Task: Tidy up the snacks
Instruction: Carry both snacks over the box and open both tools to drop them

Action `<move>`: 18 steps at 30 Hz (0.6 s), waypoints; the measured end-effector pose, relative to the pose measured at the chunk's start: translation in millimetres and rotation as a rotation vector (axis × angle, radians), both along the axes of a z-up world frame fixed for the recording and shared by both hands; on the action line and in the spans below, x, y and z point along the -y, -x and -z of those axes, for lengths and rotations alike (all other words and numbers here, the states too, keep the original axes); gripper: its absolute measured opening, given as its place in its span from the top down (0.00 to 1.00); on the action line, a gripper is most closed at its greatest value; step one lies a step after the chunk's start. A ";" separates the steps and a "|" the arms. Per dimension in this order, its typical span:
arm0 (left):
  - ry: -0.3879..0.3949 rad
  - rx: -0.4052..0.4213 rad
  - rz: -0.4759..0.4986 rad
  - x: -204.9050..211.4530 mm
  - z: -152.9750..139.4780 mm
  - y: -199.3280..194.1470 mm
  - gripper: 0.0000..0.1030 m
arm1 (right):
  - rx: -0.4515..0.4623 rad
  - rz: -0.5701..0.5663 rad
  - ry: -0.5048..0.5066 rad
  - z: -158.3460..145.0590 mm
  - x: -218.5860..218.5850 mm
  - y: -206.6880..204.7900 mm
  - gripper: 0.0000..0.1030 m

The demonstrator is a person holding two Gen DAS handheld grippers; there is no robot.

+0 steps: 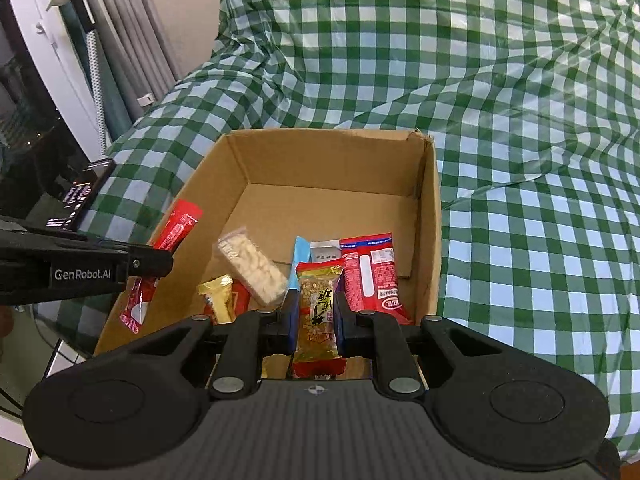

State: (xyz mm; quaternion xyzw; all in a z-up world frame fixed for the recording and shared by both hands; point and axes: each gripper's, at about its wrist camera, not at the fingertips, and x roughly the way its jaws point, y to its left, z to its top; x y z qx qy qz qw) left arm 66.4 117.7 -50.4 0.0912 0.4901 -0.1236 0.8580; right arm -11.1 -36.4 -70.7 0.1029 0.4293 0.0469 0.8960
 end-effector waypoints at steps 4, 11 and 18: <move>-0.020 -0.020 0.002 4.5 13.4 -16.4 0.92 | -0.019 0.006 -0.006 11.1 1.7 -15.8 0.83; -0.052 -0.059 -0.004 8.3 37.5 -40.4 0.92 | -0.045 0.017 -0.016 30.1 4.6 -39.5 0.83; -0.077 -0.081 -0.003 14.5 53.8 -55.7 0.92 | -0.067 0.030 -0.019 45.5 14.6 -54.7 0.83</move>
